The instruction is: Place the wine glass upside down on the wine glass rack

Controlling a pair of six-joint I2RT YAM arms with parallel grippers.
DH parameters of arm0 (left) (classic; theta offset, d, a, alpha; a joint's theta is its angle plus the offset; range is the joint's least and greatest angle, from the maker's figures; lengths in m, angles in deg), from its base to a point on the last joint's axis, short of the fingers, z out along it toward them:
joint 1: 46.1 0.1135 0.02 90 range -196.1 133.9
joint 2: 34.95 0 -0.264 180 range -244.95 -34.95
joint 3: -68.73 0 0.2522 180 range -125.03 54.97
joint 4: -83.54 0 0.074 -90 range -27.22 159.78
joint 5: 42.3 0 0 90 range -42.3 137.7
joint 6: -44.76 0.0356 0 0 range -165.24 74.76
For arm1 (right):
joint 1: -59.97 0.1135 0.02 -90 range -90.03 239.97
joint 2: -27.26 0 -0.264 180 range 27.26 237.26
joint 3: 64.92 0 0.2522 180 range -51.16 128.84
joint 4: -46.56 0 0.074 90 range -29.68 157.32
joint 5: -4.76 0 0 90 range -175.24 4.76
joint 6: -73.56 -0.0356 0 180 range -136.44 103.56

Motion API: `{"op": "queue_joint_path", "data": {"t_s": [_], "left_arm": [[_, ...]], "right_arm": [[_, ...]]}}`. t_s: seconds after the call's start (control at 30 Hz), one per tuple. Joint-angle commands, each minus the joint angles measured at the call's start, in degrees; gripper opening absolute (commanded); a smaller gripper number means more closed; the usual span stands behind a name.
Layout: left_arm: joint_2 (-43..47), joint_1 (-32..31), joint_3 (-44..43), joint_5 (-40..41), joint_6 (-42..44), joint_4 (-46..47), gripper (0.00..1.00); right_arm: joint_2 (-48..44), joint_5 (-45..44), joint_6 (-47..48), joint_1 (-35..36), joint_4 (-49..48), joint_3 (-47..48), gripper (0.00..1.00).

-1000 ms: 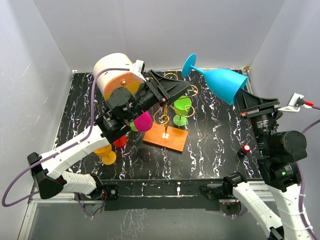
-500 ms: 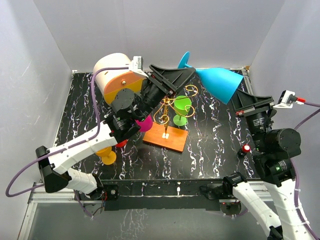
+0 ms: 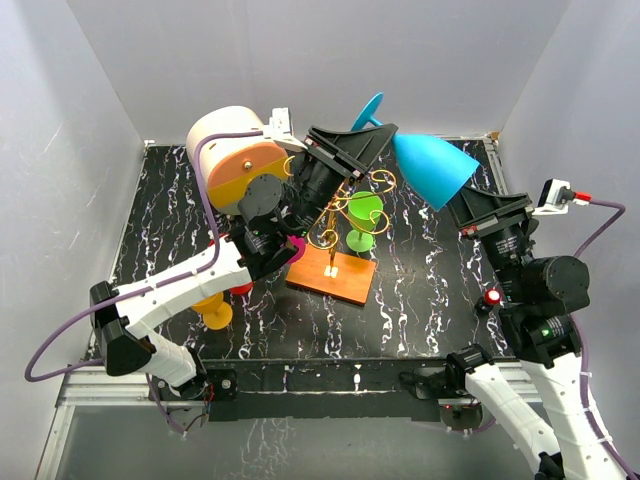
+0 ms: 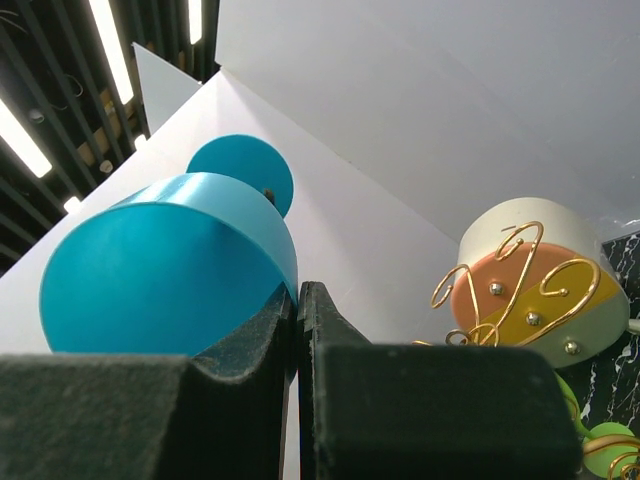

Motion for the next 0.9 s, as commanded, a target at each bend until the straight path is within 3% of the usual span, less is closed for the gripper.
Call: {"op": "queue_joint_path", "data": {"t_s": [0.0, 0.27, 0.4, 0.5, 0.57, 0.7, 0.87], "left_arm": [[1.3, -0.3, -2.9, 1.6, 2.8, 6.3, 0.26], [-0.1, -0.5, -3.2, -0.1, 4.1, 8.7, 0.00], [0.5, -0.5, -3.7, -1.1, 7.4, 8.2, 0.00], [1.1, -0.5, -5.4, -1.4, 10.7, 4.4, 0.00], [1.3, -0.5, -6.9, -1.4, 13.0, 1.8, 0.00], [1.4, -0.5, -9.7, -1.8, 20.3, -1.7, 0.00], [2.6, -0.5, -12.8, -3.6, 31.4, -8.8, 0.00]], "right_arm": [[-1.0, 3.5, 0.6, 0.0, -2.1, -0.4, 0.00], [-0.3, 5.5, 1.3, 0.0, -2.0, -0.6, 0.00], [-0.8, 5.4, 2.6, 0.0, -0.5, -0.3, 0.03], [-1.3, 4.9, 4.3, 0.0, 2.0, 0.7, 0.42], [-1.6, 5.0, 6.3, 0.0, 4.4, 1.5, 0.62], [-0.8, 6.1, 14.2, 0.0, 12.5, 6.1, 0.77], [3.8, 9.4, 30.1, 0.0, 31.9, 15.4, 0.81]]}}
